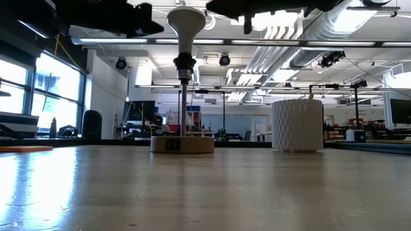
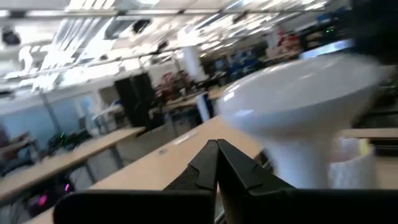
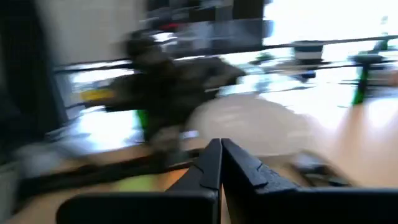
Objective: Screw lightbulb
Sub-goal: Insert the lightbulb into the lamp
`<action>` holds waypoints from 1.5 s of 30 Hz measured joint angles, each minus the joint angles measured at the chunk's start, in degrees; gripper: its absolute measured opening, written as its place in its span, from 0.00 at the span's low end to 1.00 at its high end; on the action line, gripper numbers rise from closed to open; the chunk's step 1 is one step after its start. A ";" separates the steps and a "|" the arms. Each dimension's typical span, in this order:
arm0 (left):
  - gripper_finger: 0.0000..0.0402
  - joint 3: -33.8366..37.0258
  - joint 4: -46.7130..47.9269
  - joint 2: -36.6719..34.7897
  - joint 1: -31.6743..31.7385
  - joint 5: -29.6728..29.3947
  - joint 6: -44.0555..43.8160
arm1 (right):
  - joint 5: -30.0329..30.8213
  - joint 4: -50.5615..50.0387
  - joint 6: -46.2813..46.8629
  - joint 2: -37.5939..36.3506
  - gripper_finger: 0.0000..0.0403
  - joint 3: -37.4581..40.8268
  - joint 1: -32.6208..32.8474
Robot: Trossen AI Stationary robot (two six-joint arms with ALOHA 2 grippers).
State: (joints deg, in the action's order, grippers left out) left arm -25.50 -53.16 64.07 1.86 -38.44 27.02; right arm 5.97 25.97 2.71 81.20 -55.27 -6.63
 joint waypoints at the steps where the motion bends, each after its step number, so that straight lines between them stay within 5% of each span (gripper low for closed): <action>1: 0.00 0.00 -0.65 -0.29 -1.04 0.06 1.03 | 3.33 -0.01 0.23 -0.02 0.00 -0.04 -0.47; 5: 0.00 0.00 -4.03 -1.09 -5.06 0.25 2.50 | 6.30 -1.90 1.44 0.01 0.00 -0.04 -3.17; 9: 0.00 0.00 -4.96 -0.98 -5.75 4.87 -1.54 | 1.76 -2.51 2.82 0.06 0.00 -0.04 -4.87; 12: 0.00 0.00 -5.24 0.07 -4.02 5.76 -2.40 | -3.05 -0.94 3.17 0.06 0.00 -0.04 -4.73; 25: 0.00 0.00 -4.30 1.56 5.39 3.27 -6.51 | -5.74 -4.15 -2.42 4.26 0.00 -5.24 3.01; 28: 0.00 0.00 -4.36 0.52 3.20 3.24 -4.09 | -2.78 -8.38 -4.33 1.96 0.00 -5.80 4.58; 33: 0.00 0.00 -4.25 -0.67 -2.62 3.30 0.86 | 13.52 -11.33 -4.21 -0.05 0.00 -5.88 4.47; 35: 0.00 0.00 -4.18 -0.67 -4.39 3.60 2.10 | 15.19 -11.86 -3.02 0.11 0.00 -5.88 2.77; 45: 0.00 0.00 -2.89 -0.50 -1.25 4.05 1.62 | -1.65 -8.09 2.03 3.45 0.00 -5.75 -1.07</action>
State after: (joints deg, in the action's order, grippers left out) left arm -25.50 -56.05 63.57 0.61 -34.39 28.64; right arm 4.32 17.88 4.74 84.65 -61.01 -7.69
